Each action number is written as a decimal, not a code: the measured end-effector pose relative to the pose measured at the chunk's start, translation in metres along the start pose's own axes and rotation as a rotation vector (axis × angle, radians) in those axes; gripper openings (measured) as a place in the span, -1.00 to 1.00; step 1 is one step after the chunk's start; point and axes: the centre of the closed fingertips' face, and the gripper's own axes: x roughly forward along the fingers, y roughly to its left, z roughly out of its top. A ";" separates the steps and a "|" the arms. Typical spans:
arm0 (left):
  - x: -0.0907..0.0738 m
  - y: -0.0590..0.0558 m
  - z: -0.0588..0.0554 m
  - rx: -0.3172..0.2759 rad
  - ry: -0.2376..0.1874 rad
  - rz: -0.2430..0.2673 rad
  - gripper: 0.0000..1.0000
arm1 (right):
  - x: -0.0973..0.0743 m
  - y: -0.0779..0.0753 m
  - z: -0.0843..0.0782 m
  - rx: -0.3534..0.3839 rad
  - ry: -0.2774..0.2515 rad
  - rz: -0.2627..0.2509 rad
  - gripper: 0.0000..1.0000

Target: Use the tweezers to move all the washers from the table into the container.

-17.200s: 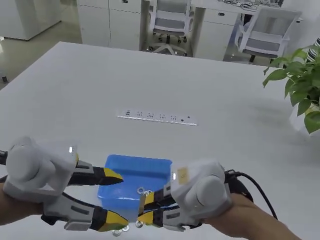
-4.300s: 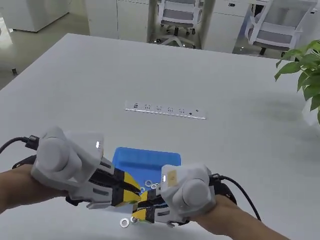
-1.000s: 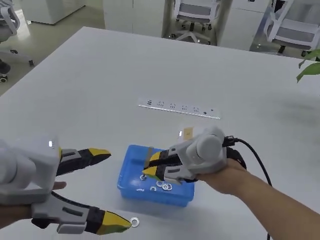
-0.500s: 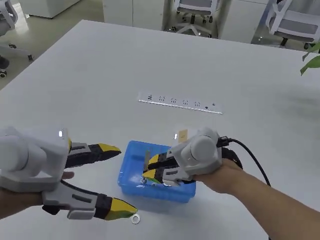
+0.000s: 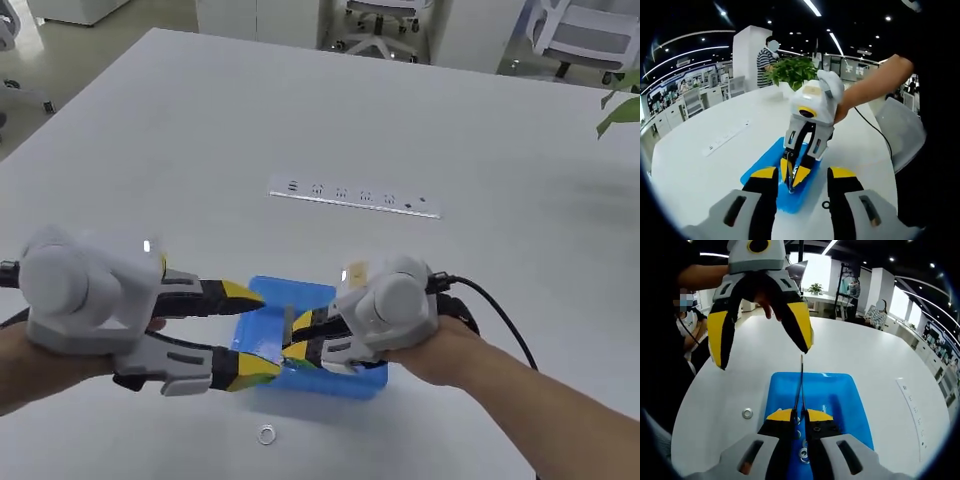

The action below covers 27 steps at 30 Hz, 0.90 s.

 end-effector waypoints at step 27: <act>0.023 0.013 0.001 0.145 0.057 -0.048 -0.86 | 0.000 0.002 0.000 -0.062 0.026 0.011 -0.80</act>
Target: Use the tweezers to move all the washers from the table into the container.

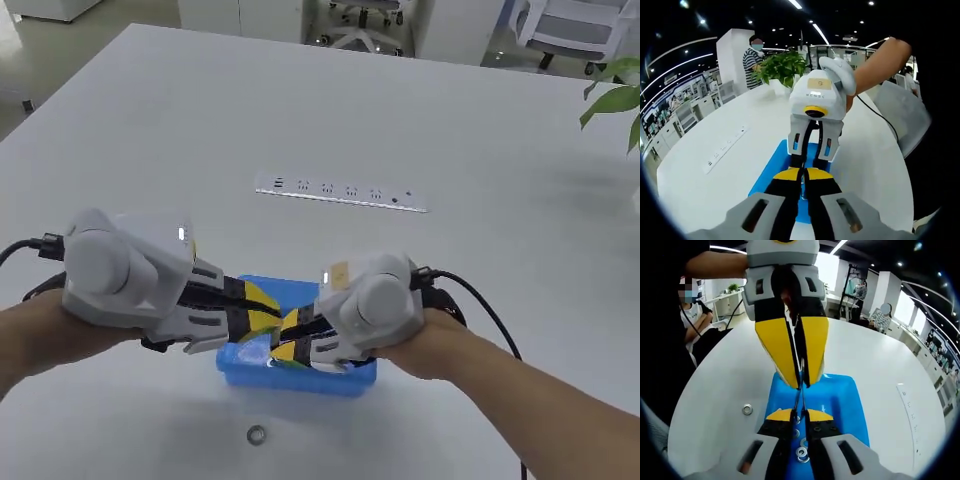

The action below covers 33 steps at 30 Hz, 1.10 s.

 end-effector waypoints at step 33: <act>-0.011 -0.009 0.020 0.000 -0.027 -0.020 -0.90 | -0.026 -0.003 0.011 0.033 0.009 -0.070 -0.53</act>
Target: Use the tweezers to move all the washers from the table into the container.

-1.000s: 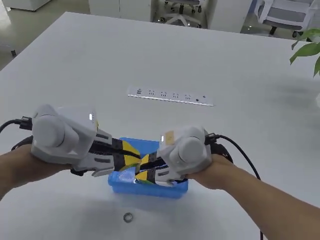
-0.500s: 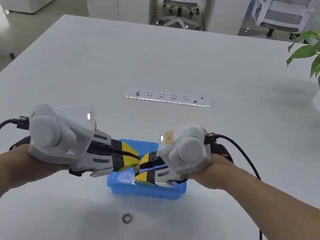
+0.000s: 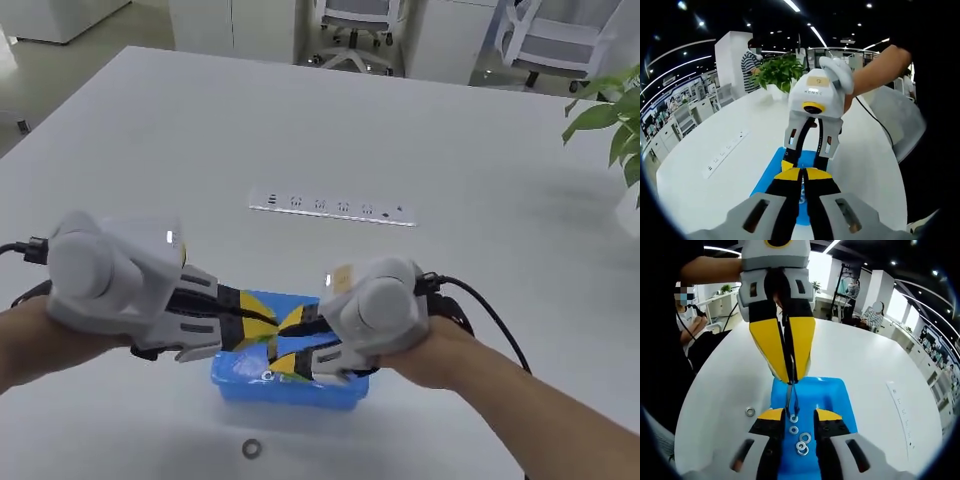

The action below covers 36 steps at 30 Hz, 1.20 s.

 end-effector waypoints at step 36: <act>-0.019 -0.017 0.018 -0.012 0.003 0.010 -0.89 | -0.068 0.014 -0.026 0.156 -0.020 -0.163 -0.10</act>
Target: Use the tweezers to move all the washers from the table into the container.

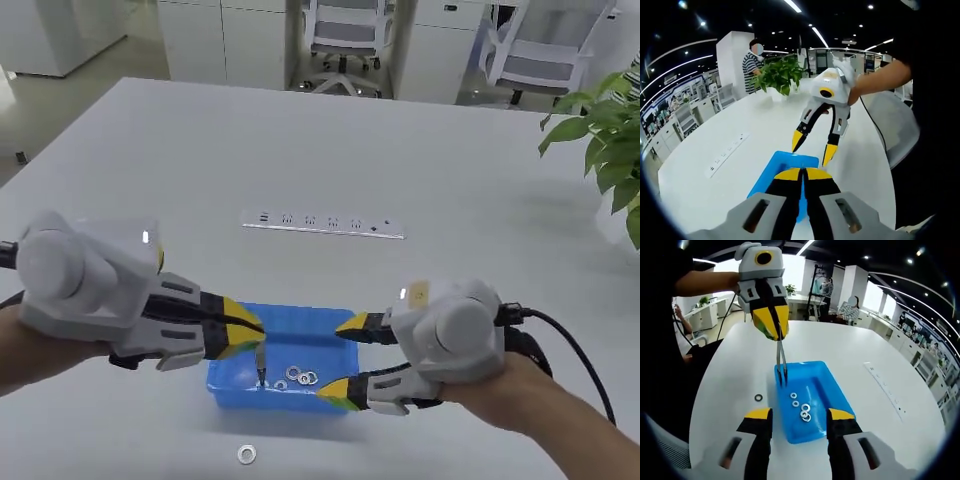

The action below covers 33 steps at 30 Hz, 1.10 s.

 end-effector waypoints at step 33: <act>-0.012 -0.018 -0.001 -0.011 -0.003 0.000 -0.90 | -0.023 0.017 -0.022 0.136 -0.006 -0.073 0.53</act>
